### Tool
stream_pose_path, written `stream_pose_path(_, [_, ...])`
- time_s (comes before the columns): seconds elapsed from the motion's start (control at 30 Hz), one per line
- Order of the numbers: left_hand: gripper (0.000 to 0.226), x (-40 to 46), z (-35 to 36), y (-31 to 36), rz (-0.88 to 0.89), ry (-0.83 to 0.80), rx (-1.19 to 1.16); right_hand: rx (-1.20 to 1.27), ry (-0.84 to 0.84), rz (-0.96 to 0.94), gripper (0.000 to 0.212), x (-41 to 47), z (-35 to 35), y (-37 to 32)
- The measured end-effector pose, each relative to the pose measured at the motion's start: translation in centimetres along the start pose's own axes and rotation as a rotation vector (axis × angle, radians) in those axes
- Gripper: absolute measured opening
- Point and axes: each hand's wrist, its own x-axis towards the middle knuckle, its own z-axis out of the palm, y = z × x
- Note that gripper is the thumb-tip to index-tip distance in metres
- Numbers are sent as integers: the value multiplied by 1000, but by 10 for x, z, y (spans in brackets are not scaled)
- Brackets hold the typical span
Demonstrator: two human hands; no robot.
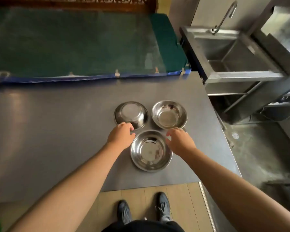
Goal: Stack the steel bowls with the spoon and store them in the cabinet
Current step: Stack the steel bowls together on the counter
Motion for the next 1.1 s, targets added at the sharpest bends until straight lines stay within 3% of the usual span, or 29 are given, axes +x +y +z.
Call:
stream_pose_path(0.13, [43,-9,27,-13,-106,-99,-19,16,-25,129,23,-10,22,14])
stream_pose_path(0.23, [55,-12,45,-20,-161,-130,-61,76,-53,216,36,-16,40,24])
stream_pose_path(0.4, [32,-17,57,-22,-244,-124,-185,311,-132,433,37,-24,61,25])
stream_pose_path(0.53, [32,-20,53,-29,-297,-149,-265,471,-144,533,36,-26,66,19])
stream_pose_path(1.1, [29,-31,-7,-43,-327,-58,-719,555,-21,328,26,-13,3,-23])
